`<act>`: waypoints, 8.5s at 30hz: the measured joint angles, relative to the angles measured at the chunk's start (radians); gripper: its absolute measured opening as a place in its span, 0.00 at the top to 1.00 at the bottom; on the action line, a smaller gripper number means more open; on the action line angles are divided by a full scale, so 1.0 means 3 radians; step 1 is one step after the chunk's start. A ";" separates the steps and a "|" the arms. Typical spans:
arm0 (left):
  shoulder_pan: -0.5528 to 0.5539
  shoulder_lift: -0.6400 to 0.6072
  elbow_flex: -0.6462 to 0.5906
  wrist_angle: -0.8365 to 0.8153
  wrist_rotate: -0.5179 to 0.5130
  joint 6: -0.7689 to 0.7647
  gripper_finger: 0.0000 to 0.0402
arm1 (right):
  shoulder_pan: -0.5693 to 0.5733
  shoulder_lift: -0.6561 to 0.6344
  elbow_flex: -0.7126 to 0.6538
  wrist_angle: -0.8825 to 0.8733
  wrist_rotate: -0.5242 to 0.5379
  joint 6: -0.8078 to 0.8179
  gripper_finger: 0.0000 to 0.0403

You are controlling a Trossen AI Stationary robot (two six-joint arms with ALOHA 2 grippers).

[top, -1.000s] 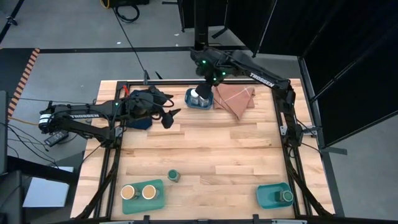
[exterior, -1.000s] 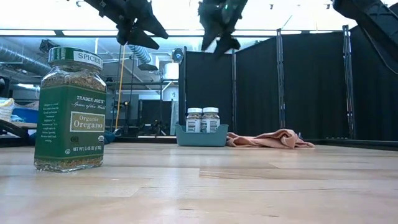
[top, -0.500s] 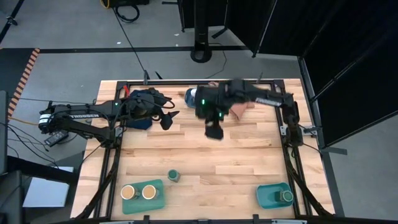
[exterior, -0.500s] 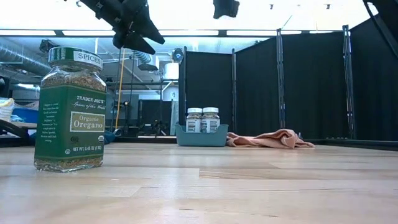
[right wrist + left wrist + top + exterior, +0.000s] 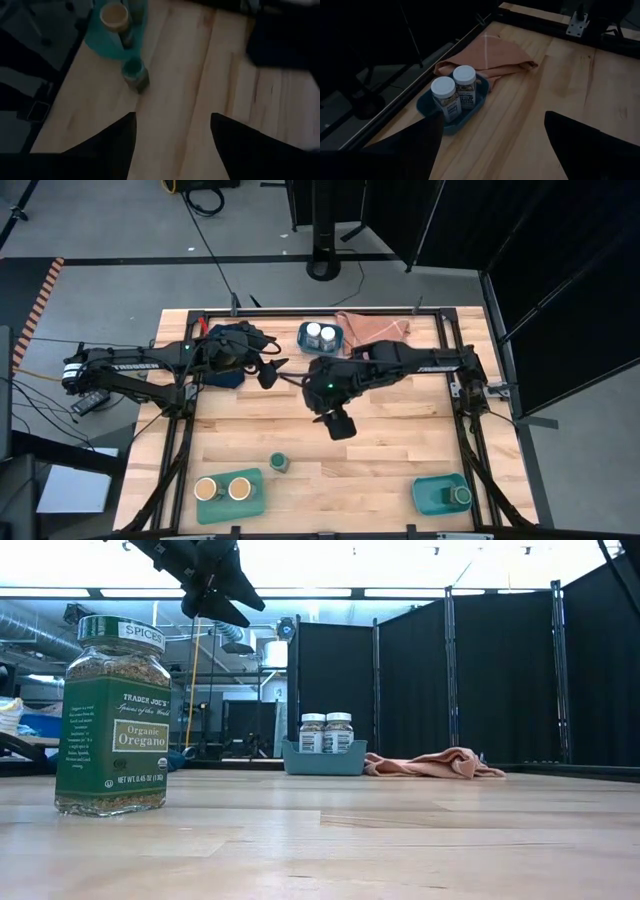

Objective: Sort spices by type
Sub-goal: Put the green seasoning bottle into the blue green bin

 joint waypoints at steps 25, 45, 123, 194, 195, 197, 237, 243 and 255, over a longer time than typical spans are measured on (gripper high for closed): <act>0.0000 -0.0001 0.0000 -0.0175 0.0090 -0.0085 0.13 | 0.0354 -0.0001 -0.1732 0.3472 0.0283 -0.0139 0.36; -0.0001 0.0014 0.0000 -0.0174 0.0191 -0.0074 0.13 | 0.0517 0.0163 -0.2076 0.3827 0.0991 0.0345 0.30; 0.0000 0.0013 0.0000 -0.0173 0.0197 -0.0076 0.13 | 0.0484 0.0854 -0.1854 0.3416 0.0680 0.1541 0.49; -0.0001 0.0013 0.0000 0.0211 0.0548 0.0028 0.13 | 0.2033 -0.0993 -0.1855 -0.0505 0.2157 0.5327 0.49; -0.0001 0.0013 0.0000 0.0210 0.0548 0.0028 0.13 | 0.2089 -0.0993 -0.1855 -0.0612 0.2132 0.5517 0.49; -0.0001 0.0013 0.0000 0.0210 0.0548 0.0028 0.13 | 0.2196 -0.0993 -0.1855 -0.0814 0.1981 0.5922 0.49; 0.0000 0.0014 -0.0001 0.0440 0.0372 0.0027 0.13 | 0.2589 -0.0777 -0.1930 -0.1158 0.1787 0.7402 0.49; 0.0000 0.0014 -0.0001 0.0561 0.0348 0.0023 0.13 | 0.2539 -0.0785 -0.1930 -0.1162 0.2348 0.6800 0.49; 0.0000 0.0014 -0.0001 0.0559 0.0193 -0.0068 0.13 | 0.2911 -0.0785 -0.2263 -0.1153 0.2243 0.7415 0.49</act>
